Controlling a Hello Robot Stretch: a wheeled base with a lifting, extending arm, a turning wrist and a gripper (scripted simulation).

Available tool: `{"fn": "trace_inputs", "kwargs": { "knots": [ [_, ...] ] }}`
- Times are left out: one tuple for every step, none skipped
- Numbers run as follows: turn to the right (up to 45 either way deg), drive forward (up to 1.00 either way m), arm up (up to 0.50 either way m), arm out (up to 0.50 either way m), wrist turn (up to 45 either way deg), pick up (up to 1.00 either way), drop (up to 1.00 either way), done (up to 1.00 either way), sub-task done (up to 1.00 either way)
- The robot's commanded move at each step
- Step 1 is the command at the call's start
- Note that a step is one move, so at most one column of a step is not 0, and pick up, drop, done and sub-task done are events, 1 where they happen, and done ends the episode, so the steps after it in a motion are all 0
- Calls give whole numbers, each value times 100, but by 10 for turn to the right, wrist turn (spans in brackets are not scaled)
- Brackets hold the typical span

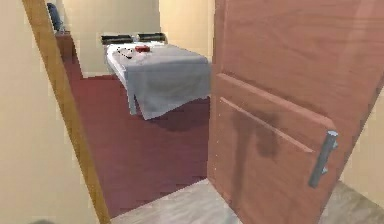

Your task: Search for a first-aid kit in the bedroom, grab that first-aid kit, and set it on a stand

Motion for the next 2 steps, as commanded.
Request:
{"fn": "trace_inputs", "kwargs": {
  "knots": [
    [-30, 0, 0, 0, 0, 0, 0, 0, 0],
    [0, 95, 0, 0, 0, 0, 0, 0, 0]
  ]
}}
